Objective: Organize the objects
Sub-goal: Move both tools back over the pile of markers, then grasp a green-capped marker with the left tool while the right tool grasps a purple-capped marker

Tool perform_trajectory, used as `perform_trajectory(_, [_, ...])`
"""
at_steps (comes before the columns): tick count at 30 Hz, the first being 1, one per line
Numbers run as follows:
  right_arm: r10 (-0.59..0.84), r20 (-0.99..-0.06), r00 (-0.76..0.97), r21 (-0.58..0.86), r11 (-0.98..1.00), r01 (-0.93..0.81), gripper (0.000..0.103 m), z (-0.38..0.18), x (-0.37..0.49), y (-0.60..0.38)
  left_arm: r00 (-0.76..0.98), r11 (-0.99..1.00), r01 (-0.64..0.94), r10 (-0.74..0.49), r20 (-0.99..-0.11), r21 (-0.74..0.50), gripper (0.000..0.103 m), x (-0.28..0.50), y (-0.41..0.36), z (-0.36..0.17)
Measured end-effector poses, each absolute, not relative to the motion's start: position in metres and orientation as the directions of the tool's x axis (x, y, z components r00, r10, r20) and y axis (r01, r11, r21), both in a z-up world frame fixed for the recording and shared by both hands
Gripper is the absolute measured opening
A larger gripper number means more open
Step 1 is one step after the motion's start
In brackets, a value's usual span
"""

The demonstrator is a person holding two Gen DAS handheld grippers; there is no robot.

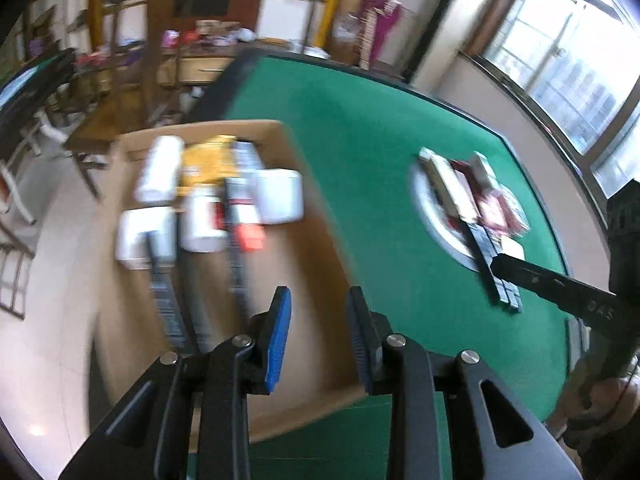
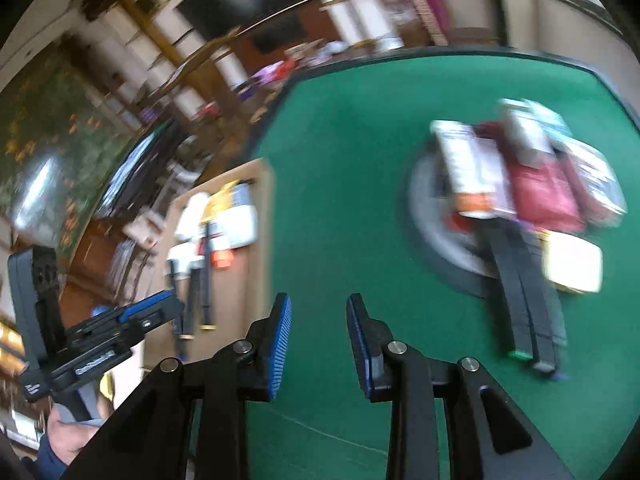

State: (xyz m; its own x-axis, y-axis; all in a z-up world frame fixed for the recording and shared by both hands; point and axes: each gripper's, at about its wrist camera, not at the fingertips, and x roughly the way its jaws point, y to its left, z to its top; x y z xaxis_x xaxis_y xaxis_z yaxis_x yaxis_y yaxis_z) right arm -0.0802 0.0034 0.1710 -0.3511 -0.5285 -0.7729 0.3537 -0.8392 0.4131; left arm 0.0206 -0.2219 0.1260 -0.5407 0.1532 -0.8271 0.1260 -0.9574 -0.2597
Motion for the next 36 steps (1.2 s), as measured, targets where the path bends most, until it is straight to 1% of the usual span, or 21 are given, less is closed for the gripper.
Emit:
perform_trajectory(3, [-0.497, -0.775, -0.391, 0.423, -0.867, 0.264, 0.031, 0.167, -0.08, 0.058, -0.469, -0.933, 0.055, 0.29, -0.834, -0.356, 0.028, -0.002, -0.175, 0.115])
perform_trajectory(4, [-0.486, -0.779, -0.396, 0.428, -0.874, 0.232, 0.031, 0.165, -0.079, 0.076, -0.452, -0.926, 0.048, 0.315, -0.834, -0.375, 0.028, -0.007, -0.166, 0.112])
perform_trajectory(5, [-0.488, -0.781, -0.39, 0.444, -0.873, 0.203, 0.034, 0.162, -0.079, 0.092, -0.417, -0.914, 0.036, 0.354, -0.837, -0.404, 0.028, -0.019, -0.147, 0.106])
perform_trajectory(6, [-0.5, -0.78, -0.376, 0.469, -0.865, 0.176, 0.042, 0.159, -0.077, 0.111, -0.394, -0.909, 0.03, 0.372, -0.841, -0.416, 0.028, -0.028, -0.132, 0.102])
perform_trajectory(7, [-0.508, -0.778, -0.371, 0.481, -0.86, 0.169, 0.044, 0.158, -0.075, 0.125, -0.38, -0.907, 0.024, 0.381, -0.843, -0.42, 0.028, -0.034, -0.122, 0.099])
perform_trajectory(8, [-0.507, -0.777, -0.372, 0.481, -0.861, 0.169, 0.046, 0.158, -0.073, 0.137, -0.357, -0.904, 0.014, 0.394, -0.847, -0.427, 0.028, -0.045, -0.103, 0.094])
perform_trajectory(11, [-0.48, -0.785, -0.391, 0.456, -0.876, 0.159, 0.047, 0.16, -0.066, 0.17, -0.313, -0.897, 0.013, 0.416, -0.854, -0.442, 0.028, -0.074, -0.062, 0.081])
perform_trajectory(15, [-0.461, -0.794, -0.395, 0.441, -0.885, 0.147, 0.048, 0.154, -0.057, 0.209, -0.285, -0.925, 0.036, 0.353, -0.891, -0.378, 0.027, -0.108, -0.02, 0.065])
perform_trajectory(18, [-0.451, -0.805, -0.385, 0.428, -0.892, 0.148, 0.048, 0.148, -0.054, 0.234, -0.269, -0.938, 0.061, 0.314, -0.91, -0.341, 0.027, -0.122, -0.005, 0.056])
perform_trajectory(20, [-0.449, -0.809, -0.38, 0.426, -0.892, 0.149, 0.048, 0.144, -0.053, 0.248, -0.258, -0.955, 0.073, 0.26, -0.93, -0.287, 0.028, -0.129, 0.005, 0.048])
perform_trajectory(22, [-0.45, -0.809, -0.377, 0.425, -0.892, 0.152, 0.048, 0.143, -0.052, 0.261, -0.267, -0.951, 0.086, 0.264, -0.927, -0.296, 0.029, -0.134, 0.01, 0.045])
perform_trajectory(23, [-0.451, -0.81, -0.376, 0.425, -0.892, 0.153, 0.048, 0.143, -0.052, 0.266, -0.271, -0.955, 0.094, 0.246, -0.931, -0.28, 0.029, -0.136, 0.012, 0.046])
perform_trajectory(27, [-0.468, -0.801, -0.372, 0.442, -0.883, 0.158, 0.048, 0.143, -0.056, 0.281, -0.283, -0.967, 0.118, 0.185, -0.941, -0.225, 0.026, -0.143, 0.018, 0.042])
perform_trajectory(28, [-0.475, -0.799, -0.369, 0.446, -0.88, 0.165, 0.048, 0.142, -0.058, 0.282, -0.282, -0.969, 0.119, 0.177, -0.943, -0.218, 0.024, -0.144, 0.016, 0.043])
perform_trajectory(29, [-0.479, -0.798, -0.365, 0.447, -0.878, 0.172, 0.048, 0.142, -0.059, 0.282, -0.282, -0.968, 0.126, 0.174, -0.943, -0.216, 0.018, -0.143, 0.017, 0.042])
perform_trajectory(30, [-0.484, -0.797, -0.36, 0.449, -0.875, 0.181, 0.048, 0.14, -0.061, 0.281, -0.284, -0.969, 0.136, 0.163, -0.945, -0.208, 0.015, -0.14, 0.015, 0.041])
perform_trajectory(33, [-0.502, -0.795, -0.34, 0.449, -0.865, 0.225, 0.048, 0.137, -0.067, 0.271, -0.296, -0.973, 0.154, 0.118, -0.948, -0.169, 0.014, -0.114, 0.007, 0.04])
perform_trajectory(36, [-0.5, -0.804, -0.322, 0.419, -0.86, 0.29, 0.042, 0.137, -0.078, 0.25, -0.294, -0.966, 0.19, 0.112, -0.949, -0.173, 0.014, -0.077, -0.009, 0.039])
